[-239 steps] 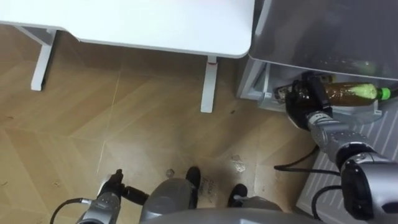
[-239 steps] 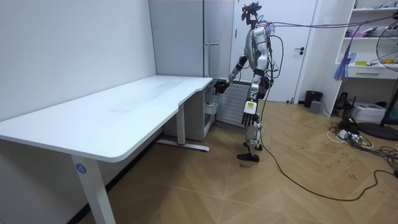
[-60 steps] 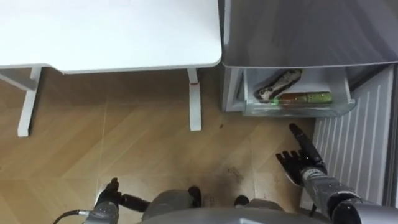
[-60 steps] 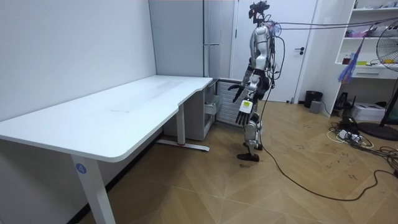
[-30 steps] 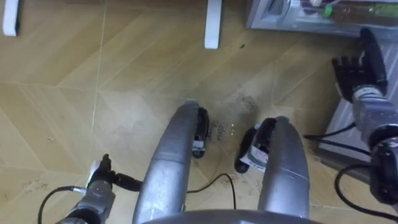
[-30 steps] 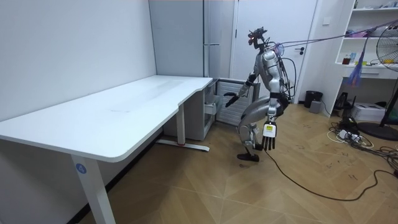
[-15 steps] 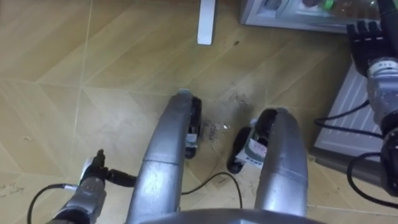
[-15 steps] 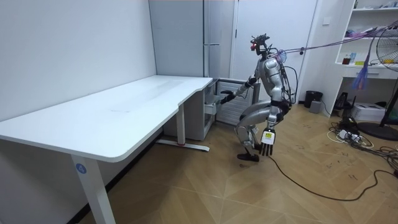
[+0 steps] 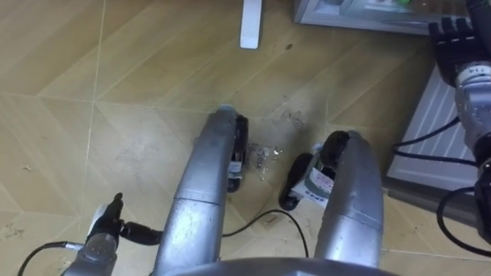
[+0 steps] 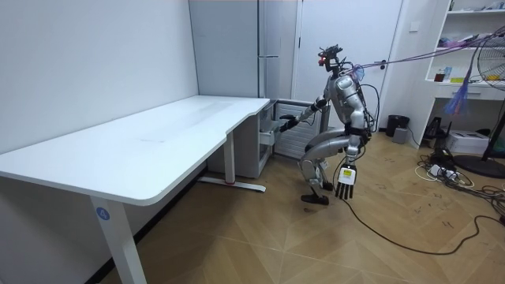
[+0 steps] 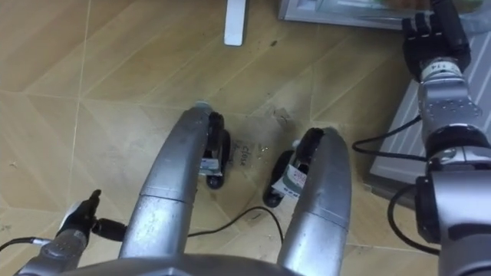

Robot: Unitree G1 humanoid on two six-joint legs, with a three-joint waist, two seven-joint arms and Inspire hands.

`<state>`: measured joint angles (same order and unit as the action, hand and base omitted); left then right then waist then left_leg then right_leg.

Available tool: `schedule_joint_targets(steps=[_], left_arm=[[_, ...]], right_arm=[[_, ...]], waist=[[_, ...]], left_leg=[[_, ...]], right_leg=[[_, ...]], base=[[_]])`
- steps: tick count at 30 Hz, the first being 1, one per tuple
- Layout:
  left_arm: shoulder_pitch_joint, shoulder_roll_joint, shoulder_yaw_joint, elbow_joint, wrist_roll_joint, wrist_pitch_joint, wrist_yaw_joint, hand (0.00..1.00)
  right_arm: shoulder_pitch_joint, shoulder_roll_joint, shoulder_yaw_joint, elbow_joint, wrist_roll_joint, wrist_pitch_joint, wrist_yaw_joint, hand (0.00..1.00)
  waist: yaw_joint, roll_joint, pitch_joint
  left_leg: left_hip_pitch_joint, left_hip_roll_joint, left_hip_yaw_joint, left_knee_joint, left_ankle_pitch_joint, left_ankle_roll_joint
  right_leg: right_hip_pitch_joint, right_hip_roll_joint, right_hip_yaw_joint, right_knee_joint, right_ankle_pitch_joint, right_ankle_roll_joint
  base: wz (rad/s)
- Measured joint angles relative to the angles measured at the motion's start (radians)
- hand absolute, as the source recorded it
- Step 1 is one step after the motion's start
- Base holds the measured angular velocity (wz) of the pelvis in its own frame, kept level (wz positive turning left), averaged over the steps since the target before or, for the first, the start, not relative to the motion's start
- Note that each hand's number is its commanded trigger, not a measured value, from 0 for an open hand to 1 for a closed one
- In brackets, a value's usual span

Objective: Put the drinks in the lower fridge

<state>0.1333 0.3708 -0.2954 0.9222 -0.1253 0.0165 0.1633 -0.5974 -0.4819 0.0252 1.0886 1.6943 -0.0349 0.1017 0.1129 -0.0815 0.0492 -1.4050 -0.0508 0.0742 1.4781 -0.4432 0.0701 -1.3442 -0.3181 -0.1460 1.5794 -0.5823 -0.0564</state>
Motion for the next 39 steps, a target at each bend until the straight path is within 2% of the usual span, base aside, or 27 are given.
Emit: schedule_joint_targets(steps=[2,5,8,12,15,17,21,23,27,29,30,32,34,39], left_arm=[[0.018,0.002,0.016,-0.009,0.001,-0.001,0.000,0.00],[0.049,0.010,0.039,-0.038,0.001,-0.001,0.001,0.00],[0.065,0.017,0.066,-0.040,-0.001,-0.002,0.000,0.00],[0.080,0.029,0.077,-0.041,0.000,-0.001,-0.002,0.00],[0.096,0.031,0.077,-0.043,0.011,-0.004,-0.004,0.00],[0.133,0.036,0.084,-0.071,0.013,-0.002,-0.005,0.00],[0.183,0.046,0.100,-0.079,0.013,0.002,-0.015,0.00],[0.197,0.048,0.114,-0.080,0.011,-0.001,-0.019,0.00],[0.198,0.059,0.116,-0.079,0.007,-0.010,-0.019,0.00],[0.198,0.064,0.115,-0.085,0.007,-0.018,-0.019,0.00],[0.199,0.068,0.115,-0.096,0.007,-0.019,-0.019,0.00],[0.217,0.080,0.114,-0.123,0.005,-0.018,-0.020,0.00],[0.242,0.089,0.114,-0.153,0.000,-0.016,-0.021,0.00],[0.293,0.089,0.112,-0.174,0.000,-0.008,-0.035,0.00]], right_arm=[[0.000,-0.004,0.000,-0.002,0.003,-0.008,-0.022,0.00],[0.000,-0.004,0.003,-0.003,0.002,-0.030,-0.046,0.00],[0.000,-0.004,0.013,-0.009,0.006,-0.051,-0.074,0.00],[0.000,-0.004,0.015,-0.039,0.007,-0.058,-0.117,0.00],[0.000,-0.007,0.025,-0.048,0.008,-0.077,-0.139,0.00],[0.000,-0.016,0.032,-0.048,-0.002,-0.091,-0.158,0.00],[0.000,-0.017,0.042,-0.095,-0.010,-0.097,-0.196,0.00],[0.000,-0.025,0.046,-0.166,-0.011,-0.097,-0.222,0.00],[-0.013,-0.047,0.092,-0.213,-0.011,-0.097,-0.220,0.00],[-0.024,-0.055,0.098,-0.219,-0.013,-0.097,-0.213,0.00],[-0.029,-0.072,0.110,-0.250,-0.014,-0.097,-0.192,0.00],[-0.063,-0.077,0.138,-0.282,-0.055,-0.097,-0.168,0.00],[-0.057,-0.077,0.151,-0.279,-0.065,-0.102,-0.166,0.00],[-0.060,-0.077,0.151,-0.281,-0.064,-0.101,-0.166,0.00]], waist=[[0.002,-0.002,0.0002],[0.017,-0.003,0.0005],[0.030,-0.004,0.0008],[0.035,-0.003,0.0009],[0.060,-0.003,0.0010],[0.079,-0.001,0.0020],[0.090,0.000,0.0028],[0.091,0.001,0.0027],[0.097,0.004,0.0041],[0.108,0.007,0.0046],[0.118,0.008,0.0047],[0.125,0.011,0.0045],[0.125,0.012,0.0061],[0.132,0.013,0.0061]], left_leg=[[0.001,-0.018,-0.002,-0.006,0.001,-0.002],[0.002,-0.015,-0.002,-0.006,0.001,-0.002],[0.006,-0.016,-0.005,-0.005,0.001,-0.002],[0.011,-0.017,-0.007,-0.002,0.002,-0.004],[0.020,-0.020,-0.018,0.003,0.003,-0.006],[0.030,-0.024,-0.031,0.008,-0.001,-0.014],[0.054,-0.028,-0.036,0.026,-0.019,-0.032],[0.057,-0.027,-0.037,0.028,-0.020,-0.040],[0.072,-0.027,-0.054,0.044,-0.031,-0.058],[0.073,-0.027,-0.064,0.052,-0.036,-0.068],[0.073,-0.027,-0.067,0.055,-0.036,-0.071],[0.078,-0.028,-0.079,0.054,-0.035,-0.082],[0.081,-0.030,-0.088,0.056,-0.035,-0.090],[0.081,-0.027,-0.099,0.055,-0.032,-0.099]], right_leg=[[0.003,-0.032,-0.009,0.000,0.000,0.000],[0.009,-0.051,-0.023,-0.001,0.000,0.000],[0.013,-0.049,-0.023,0.000,0.000,0.000],[0.016,-0.048,-0.023,0.005,-0.001,-0.002],[0.028,-0.048,-0.032,0.008,-0.006,-0.012],[0.044,-0.050,-0.043,0.011,-0.012,-0.021],[0.070,-0.054,-0.044,0.037,-0.045,-0.026],[0.074,-0.067,-0.052,0.046,-0.056,-0.043],[0.100,-0.066,-0.070,0.066,-0.083,-0.055],[0.113,-0.066,-0.081,0.073,-0.094,-0.063],[0.114,-0.067,-0.083,0.079,-0.100,-0.067],[0.127,-0.067,-0.097,0.081,-0.104,-0.070],[0.140,-0.068,-0.112,0.081,-0.114,-0.078],[0.142,-0.067,-0.120,0.082,-0.118,-0.092]], base=[[0.08],[0.01],[0.00],[-0.01],[-0.08],[0.00],[0.08],[0.09],[0.10],[0.07],[0.11],[0.12],[0.09],[0.01]])
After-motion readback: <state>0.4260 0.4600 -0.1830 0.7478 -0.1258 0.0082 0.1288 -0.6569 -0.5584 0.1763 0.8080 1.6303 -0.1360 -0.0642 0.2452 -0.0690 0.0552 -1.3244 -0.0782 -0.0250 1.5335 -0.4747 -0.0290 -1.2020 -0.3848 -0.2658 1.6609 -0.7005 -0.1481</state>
